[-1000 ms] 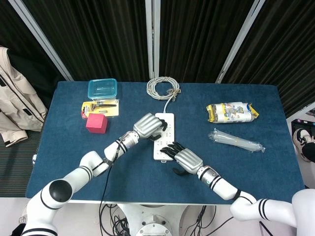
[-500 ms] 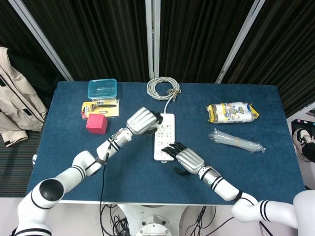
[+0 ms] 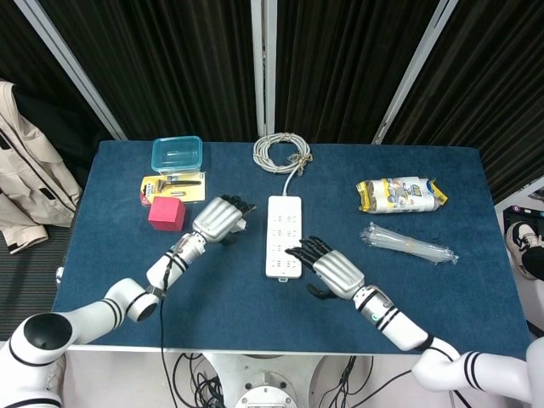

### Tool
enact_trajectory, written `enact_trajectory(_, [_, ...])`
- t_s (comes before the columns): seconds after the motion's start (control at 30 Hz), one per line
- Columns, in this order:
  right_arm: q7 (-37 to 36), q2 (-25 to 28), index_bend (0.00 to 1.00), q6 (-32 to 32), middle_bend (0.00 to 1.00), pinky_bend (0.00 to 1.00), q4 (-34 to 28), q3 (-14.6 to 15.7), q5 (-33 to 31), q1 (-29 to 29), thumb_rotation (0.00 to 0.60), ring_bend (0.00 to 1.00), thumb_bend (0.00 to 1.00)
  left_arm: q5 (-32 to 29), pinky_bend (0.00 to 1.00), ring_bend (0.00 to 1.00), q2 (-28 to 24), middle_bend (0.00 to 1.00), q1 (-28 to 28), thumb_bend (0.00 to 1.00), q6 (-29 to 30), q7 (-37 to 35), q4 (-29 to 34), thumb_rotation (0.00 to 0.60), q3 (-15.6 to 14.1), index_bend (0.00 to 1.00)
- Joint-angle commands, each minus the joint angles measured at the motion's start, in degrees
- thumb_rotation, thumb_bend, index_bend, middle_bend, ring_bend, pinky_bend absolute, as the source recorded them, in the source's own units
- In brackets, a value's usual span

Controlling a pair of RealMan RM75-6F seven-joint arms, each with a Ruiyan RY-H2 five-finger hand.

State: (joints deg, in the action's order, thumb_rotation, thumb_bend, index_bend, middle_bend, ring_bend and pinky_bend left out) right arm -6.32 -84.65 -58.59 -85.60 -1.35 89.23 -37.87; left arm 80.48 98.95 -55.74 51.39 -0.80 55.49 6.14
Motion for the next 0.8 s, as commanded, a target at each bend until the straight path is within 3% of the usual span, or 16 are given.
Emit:
enact_trajectory(0.03, [2.35,5.20,0.08,-5.11,0.14,0.00,-3.97,0.09,1.12,2.90,0.600,0.00,0.35,-1.77,0.27,0.17,-4.14,0.25,4.35,0.10,5.55,0.93,6.23,0.600,1.39,0.16])
enact_trajectory(0.27, [5.99,16.33,0.08,-14.65,0.14,0.00,-9.96,1.27,-0.15,10.57,0.600,0.00,0.35,-6.18,0.23,0.17,-17.60,0.24,16.81,0.09,17.44,5.19,20.77,0.600,0.62,0.16])
enact_trajectory(0.43, [5.33,21.18,0.04,-21.35,0.13,0.00,-11.24,2.58,-1.76,17.09,0.600,0.00,0.35,-9.81,0.19,0.14,-26.30,0.23,26.90,0.09,25.19,9.80,29.11,0.600,-2.53,0.16])
enact_trajectory(0.63, [3.59,23.42,0.01,-27.65,0.11,0.00,-11.52,4.11,-1.98,23.67,0.600,0.00,0.35,-11.23,0.14,0.11,-31.13,0.21,36.26,0.09,32.53,12.80,35.68,0.600,-6.26,0.16])
enact_trajectory(0.8, [2.67,23.35,0.01,-30.56,0.11,0.00,-11.62,5.37,-0.51,27.28,0.600,0.00,0.35,-9.29,0.14,0.11,-31.88,0.21,41.51,0.09,38.04,13.72,39.10,0.600,-7.94,0.16])
